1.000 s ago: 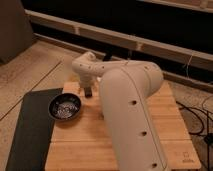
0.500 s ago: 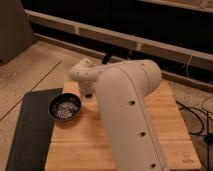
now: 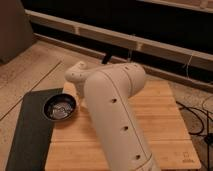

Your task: Push the ceramic bowl across the table

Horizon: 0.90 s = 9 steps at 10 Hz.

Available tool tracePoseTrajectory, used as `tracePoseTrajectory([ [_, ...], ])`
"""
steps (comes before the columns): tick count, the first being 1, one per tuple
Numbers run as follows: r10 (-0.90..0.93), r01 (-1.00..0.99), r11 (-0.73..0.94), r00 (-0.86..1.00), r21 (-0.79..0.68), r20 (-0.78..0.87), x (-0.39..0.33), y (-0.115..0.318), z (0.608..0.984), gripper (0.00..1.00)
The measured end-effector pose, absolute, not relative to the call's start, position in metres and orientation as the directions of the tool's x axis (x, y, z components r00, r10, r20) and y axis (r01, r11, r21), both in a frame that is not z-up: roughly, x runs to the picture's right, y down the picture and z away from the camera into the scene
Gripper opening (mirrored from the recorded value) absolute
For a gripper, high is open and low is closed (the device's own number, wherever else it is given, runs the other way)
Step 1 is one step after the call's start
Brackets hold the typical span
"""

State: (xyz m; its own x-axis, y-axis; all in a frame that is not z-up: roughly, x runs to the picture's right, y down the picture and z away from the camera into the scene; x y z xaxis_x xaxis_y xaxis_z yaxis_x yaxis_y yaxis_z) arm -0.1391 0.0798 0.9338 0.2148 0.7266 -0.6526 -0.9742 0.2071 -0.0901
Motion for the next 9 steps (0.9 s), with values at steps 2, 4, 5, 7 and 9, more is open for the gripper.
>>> tracePoseTrajectory([
  [2,0.737,-0.967,0.174,0.252,-0.185,-0.627,-0.19,0.075,0.936,0.65],
  [4,0.737,-0.952,0.136,0.283,-0.276,-0.613,-0.231,0.078,0.934,0.65],
  [5,0.733,-0.944,0.138,0.302,-0.301,-0.61,-0.242,0.081,0.933,0.65],
  [7,0.73,-0.942,0.142,0.307,-0.304,-0.611,-0.241,0.082,0.932,0.65],
  [9,0.73,-0.942,0.142,0.307,-0.304,-0.611,-0.241,0.082,0.932,0.65],
])
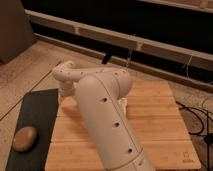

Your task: Push the ceramic bowl across the table

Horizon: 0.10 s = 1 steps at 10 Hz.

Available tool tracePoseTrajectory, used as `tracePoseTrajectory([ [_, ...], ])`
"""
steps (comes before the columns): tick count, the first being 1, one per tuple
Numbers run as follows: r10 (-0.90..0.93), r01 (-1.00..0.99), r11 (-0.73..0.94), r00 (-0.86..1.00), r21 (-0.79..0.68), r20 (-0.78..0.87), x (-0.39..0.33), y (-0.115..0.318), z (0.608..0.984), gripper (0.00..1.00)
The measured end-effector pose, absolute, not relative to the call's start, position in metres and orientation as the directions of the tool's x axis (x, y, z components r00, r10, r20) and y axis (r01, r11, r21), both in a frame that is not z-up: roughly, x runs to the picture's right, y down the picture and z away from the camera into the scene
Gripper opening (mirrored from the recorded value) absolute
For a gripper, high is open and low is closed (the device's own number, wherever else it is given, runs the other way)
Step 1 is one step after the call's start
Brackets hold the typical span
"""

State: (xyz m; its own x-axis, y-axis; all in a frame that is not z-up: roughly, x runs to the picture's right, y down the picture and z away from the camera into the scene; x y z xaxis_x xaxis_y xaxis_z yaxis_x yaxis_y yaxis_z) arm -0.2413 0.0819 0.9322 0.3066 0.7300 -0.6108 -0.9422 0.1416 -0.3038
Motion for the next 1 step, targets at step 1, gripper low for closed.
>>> tracePoseTrajectory([
  [1,0.73,-0.941,0.143,0.309,-0.305,-0.61,-0.2429,0.0824,0.9319,0.65],
])
